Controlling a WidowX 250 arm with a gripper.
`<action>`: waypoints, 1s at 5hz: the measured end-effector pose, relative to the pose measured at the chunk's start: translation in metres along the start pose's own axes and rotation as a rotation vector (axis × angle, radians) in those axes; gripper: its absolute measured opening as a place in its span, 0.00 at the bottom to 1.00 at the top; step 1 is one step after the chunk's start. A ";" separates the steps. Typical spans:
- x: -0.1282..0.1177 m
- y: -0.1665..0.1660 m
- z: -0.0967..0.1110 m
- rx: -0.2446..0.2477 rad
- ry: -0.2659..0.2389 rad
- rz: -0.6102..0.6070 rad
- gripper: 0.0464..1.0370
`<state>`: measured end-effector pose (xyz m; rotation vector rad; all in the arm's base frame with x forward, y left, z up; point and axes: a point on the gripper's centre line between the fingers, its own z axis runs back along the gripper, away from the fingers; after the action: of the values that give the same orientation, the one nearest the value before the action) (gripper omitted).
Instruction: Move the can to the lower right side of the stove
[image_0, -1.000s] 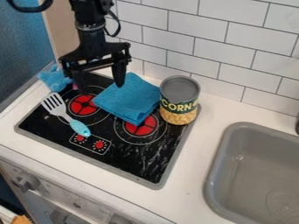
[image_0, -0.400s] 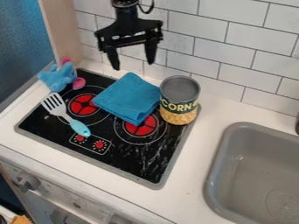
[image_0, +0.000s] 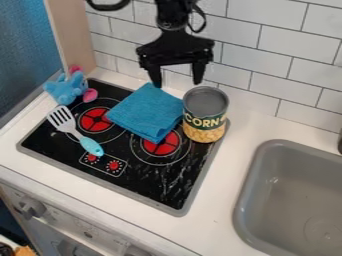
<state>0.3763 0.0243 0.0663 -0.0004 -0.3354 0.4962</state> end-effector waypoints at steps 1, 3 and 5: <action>-0.001 -0.012 -0.004 -0.032 -0.003 -0.023 0.96; 0.010 -0.024 -0.003 -0.051 -0.045 -0.034 0.96; 0.006 -0.035 -0.030 -0.032 0.006 -0.059 0.96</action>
<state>0.4070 -0.0010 0.0428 -0.0231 -0.3368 0.4325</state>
